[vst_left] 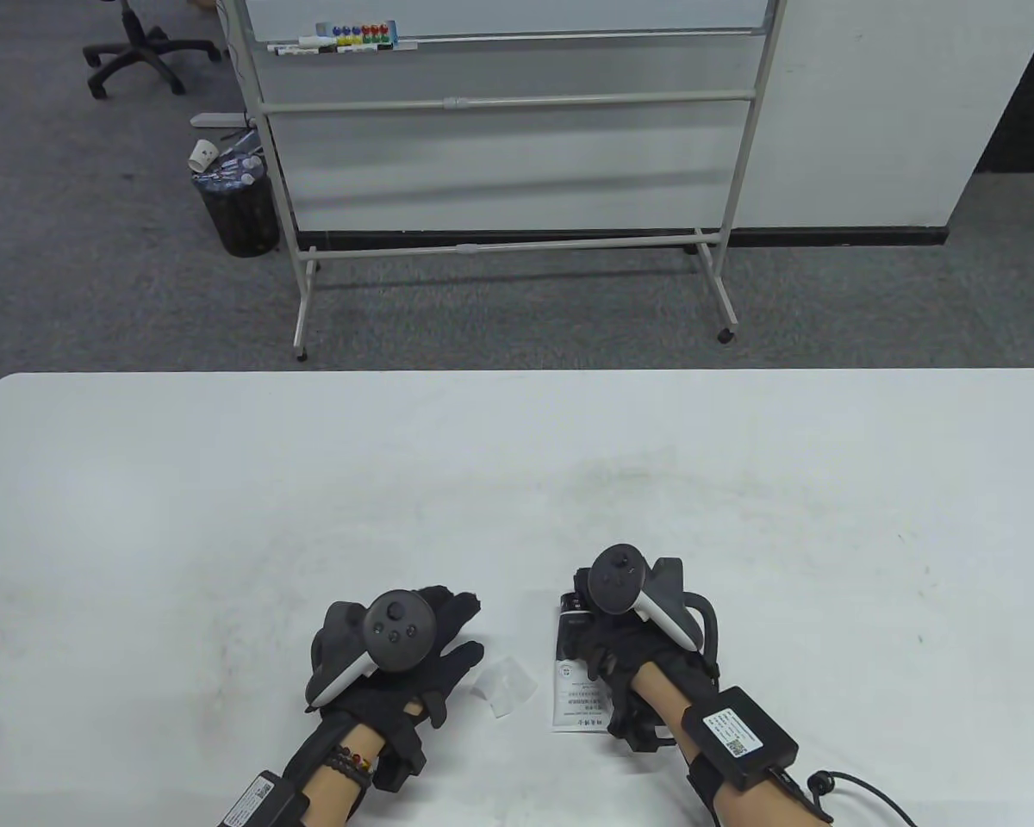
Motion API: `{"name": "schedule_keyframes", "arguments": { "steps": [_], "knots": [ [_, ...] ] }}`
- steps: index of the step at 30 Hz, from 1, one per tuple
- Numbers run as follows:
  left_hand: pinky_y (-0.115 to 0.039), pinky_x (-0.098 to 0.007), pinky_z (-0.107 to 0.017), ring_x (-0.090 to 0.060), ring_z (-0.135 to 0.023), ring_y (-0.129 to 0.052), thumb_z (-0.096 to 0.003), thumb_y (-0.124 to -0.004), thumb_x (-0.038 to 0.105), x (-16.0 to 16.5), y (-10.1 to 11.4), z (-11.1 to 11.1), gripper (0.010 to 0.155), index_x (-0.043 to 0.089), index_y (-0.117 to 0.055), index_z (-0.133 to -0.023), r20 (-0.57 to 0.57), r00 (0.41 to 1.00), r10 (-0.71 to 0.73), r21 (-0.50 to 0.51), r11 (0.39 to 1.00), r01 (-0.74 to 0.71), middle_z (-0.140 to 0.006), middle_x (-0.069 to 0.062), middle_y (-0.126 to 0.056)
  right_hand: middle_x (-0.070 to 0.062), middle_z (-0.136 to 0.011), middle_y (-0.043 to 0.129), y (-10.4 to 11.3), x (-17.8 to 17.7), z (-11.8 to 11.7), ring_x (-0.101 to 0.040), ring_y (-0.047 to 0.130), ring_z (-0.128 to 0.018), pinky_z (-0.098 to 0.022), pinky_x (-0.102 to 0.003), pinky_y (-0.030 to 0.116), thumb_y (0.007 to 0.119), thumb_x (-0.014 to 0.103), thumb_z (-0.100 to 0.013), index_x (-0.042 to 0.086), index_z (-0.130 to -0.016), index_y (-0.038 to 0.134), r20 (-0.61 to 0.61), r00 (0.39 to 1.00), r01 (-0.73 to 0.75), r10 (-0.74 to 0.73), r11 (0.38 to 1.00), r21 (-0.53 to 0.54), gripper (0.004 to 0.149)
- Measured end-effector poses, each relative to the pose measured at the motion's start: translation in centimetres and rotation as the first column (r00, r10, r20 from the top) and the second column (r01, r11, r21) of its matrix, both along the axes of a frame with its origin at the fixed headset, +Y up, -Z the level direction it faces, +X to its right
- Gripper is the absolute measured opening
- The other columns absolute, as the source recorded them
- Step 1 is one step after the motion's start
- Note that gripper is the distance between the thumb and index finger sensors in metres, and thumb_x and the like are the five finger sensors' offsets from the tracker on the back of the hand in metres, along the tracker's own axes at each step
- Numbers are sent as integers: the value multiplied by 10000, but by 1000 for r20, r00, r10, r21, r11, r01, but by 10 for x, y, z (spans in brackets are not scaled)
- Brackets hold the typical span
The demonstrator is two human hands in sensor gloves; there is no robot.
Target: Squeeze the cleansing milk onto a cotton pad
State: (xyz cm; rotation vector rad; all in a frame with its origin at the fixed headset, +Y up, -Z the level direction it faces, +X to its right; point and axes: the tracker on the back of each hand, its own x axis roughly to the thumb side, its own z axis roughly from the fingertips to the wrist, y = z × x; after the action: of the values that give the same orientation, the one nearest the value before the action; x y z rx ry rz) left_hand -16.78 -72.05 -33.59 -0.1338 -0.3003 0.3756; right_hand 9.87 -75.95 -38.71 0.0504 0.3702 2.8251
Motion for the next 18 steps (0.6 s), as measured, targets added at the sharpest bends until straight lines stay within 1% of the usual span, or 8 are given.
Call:
{"name": "schedule_keyframes", "arguments": {
  "steps": [2, 4, 5, 6, 8, 11, 14, 18],
  "knots": [
    [-511, -729, -711, -450, -1099, -561, -495, -721, 518, -1, 0, 0, 648, 265, -622, -1083, 1, 1000, 1, 16, 1000, -1, -1178, -137, -594, -75, -898, 827, 4, 3, 2, -259, 952, -679, -435, -345, 829, 897, 455, -357, 277, -1055, 499, 7, 1000, 9, -9, 999, 34, 823],
    [-497, -733, -711, -454, -1103, -550, -494, -722, 518, -2, 1, 0, 651, 260, -622, -1083, 3, 1000, -4, 22, 1000, 4, -1179, -137, -593, -87, -937, 787, 17, 13, 9, -296, 926, -733, -477, -384, 817, 887, 458, -364, 285, -1057, 510, 12, 998, 63, -65, 991, 115, 808],
    [-493, -733, -712, -455, -1105, -546, -494, -722, 519, -2, 1, 0, 650, 261, -622, -1082, 3, 1000, -8, 25, 1000, 8, -1181, -135, -592, -92, -956, 769, 22, 17, 12, -313, 909, -763, -498, -405, 805, 879, 462, -368, 290, -1058, 515, 10, 998, 65, -67, 987, 145, 800],
    [-488, -735, -713, -455, -1108, -540, -493, -722, 520, -2, 1, 0, 651, 261, -623, -1082, 7, 1000, -15, 32, 999, 15, -1182, -135, -590, -100, -982, 748, 31, 25, 17, -332, 888, -801, -524, -425, 794, 868, 473, -374, 294, -1060, 522, 3, 999, 46, -48, 980, 195, 789],
    [-480, -736, -713, -457, -1112, -532, -493, -720, 522, -2, 1, 0, 653, 264, -619, -1084, 12, 1000, -27, 35, 999, 26, -1186, -130, -586, -96, -1041, 688, 43, 36, 26, -349, 827, -894, -590, -468, 755, 853, 492, -379, 300, -1066, 512, -1, 1000, -4, 4, 969, 249, 790],
    [-475, -736, -713, -458, -1114, -523, -491, -719, 524, -1, 1, 1, 661, 261, -610, -1087, 16, 999, -41, 48, 998, 40, -1189, -130, -578, -98, -1062, 659, 56, 54, 41, -356, 799, -924, -615, -479, 739, 840, 505, -384, 283, -1071, 508, 8, 999, -37, 36, 941, 337, 795],
    [-479, -736, -712, -455, -1113, -529, -486, -720, 528, -1, 0, 1, 669, 257, -603, -1087, 13, 999, -40, 61, 997, 39, -1188, -126, -581, -102, -1078, 639, 58, 64, 51, -368, 765, -959, -642, -503, 711, 830, 516, -386, 277, -1073, 516, 7, 998, -53, 55, 927, 370, 792],
    [-474, -737, -713, -454, -1115, -524, -484, -720, 530, -3, -1, 1, 669, 257, -608, -1084, 9, 999, -34, 59, 998, 33, -1189, -127, -577, -91, -1108, 605, 47, 75, 58, -376, 701, -1017, -688, -548, 651, 814, 541, -387, 283, -1078, 515, -8, 996, -80, 90, 921, 382, 796]
  ]
}}
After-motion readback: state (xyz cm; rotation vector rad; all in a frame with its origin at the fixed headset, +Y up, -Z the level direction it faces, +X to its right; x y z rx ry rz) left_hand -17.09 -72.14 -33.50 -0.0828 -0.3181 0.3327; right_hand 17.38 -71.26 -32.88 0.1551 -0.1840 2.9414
